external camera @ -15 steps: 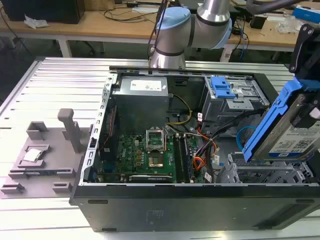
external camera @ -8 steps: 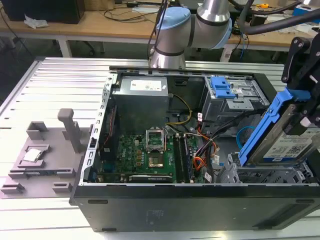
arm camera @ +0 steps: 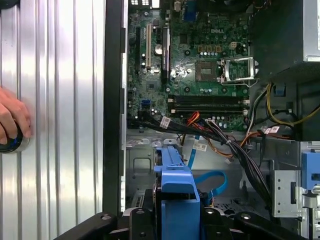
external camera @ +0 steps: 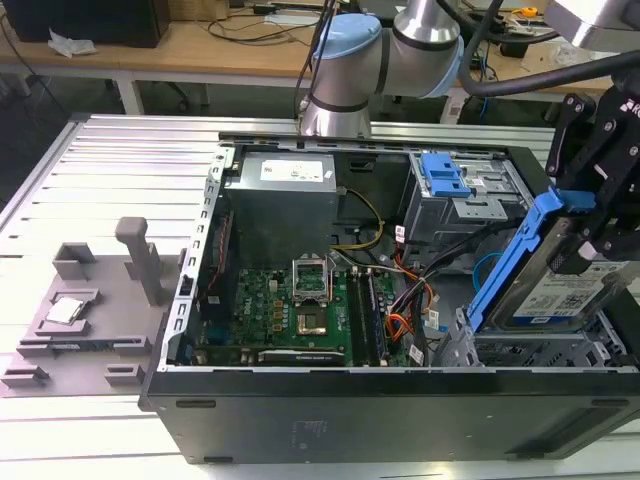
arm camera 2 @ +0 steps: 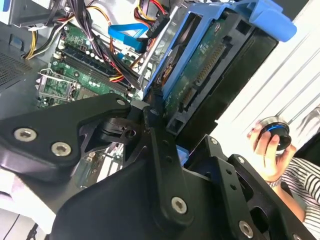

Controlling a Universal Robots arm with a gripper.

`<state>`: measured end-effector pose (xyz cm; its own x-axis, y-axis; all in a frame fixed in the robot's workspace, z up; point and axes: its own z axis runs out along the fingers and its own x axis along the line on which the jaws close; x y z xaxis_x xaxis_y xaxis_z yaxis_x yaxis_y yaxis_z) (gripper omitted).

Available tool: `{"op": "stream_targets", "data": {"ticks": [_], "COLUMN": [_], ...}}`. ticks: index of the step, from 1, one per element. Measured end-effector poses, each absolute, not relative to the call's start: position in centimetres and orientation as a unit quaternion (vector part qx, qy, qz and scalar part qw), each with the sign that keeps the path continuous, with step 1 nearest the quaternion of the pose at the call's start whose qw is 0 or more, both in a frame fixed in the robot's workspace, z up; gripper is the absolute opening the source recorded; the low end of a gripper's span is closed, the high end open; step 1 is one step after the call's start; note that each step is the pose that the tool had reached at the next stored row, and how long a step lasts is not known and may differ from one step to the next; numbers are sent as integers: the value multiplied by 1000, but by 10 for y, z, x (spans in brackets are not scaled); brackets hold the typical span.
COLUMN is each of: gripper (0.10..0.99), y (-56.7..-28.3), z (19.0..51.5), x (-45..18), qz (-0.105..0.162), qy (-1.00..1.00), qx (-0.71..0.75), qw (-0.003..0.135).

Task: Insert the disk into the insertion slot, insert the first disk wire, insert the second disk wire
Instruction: 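Insert the disk into the insertion slot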

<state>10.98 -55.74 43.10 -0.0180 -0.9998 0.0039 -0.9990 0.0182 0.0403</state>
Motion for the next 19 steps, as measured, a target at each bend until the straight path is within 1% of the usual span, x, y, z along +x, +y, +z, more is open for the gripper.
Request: {"op": "stream_targets", "data": {"ticks": [6,13,19], "gripper": [361,361,361], "y": [-556,-556,-556], "z": [431,409,400], "x": [111,111,111], "qz": [-13,-18,-19], "qy": [-713,-713,-713], "qx": [700,700,700], "qw": [15,21,22]}}
